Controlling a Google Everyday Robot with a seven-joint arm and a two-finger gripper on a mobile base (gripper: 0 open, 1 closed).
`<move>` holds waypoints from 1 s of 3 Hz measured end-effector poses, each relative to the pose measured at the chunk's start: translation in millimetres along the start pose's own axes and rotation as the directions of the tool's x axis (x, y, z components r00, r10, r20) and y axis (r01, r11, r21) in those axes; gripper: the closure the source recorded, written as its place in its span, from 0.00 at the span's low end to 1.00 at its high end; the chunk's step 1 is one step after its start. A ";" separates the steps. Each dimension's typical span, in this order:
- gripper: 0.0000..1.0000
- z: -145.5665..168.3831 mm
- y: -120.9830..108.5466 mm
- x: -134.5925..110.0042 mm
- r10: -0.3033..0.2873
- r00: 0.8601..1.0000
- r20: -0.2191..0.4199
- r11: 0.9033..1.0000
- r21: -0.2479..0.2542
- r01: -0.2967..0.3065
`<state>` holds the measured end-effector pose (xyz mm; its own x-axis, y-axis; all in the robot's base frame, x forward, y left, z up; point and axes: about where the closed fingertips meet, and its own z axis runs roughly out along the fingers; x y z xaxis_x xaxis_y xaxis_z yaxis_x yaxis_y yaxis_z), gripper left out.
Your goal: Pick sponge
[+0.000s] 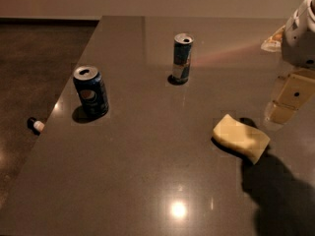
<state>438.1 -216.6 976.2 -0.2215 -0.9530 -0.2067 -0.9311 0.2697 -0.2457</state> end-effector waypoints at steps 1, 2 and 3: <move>0.00 0.2 1.0 -3.5 -0.005 1.000 -0.002 1.000 -0.004 0.005; 0.00 0.9 3.5 -12.8 -0.020 1.000 -0.007 1.000 -0.015 0.020; 0.00 15.2 21.1 -24.1 0.007 1.000 -0.017 0.998 -0.055 -0.008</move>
Offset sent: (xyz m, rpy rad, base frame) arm -0.0015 0.0231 -0.0043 -0.0185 0.0530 0.0394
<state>428.3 -185.8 961.6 -0.2326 -0.9535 -0.1918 -0.9439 0.2689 -0.1919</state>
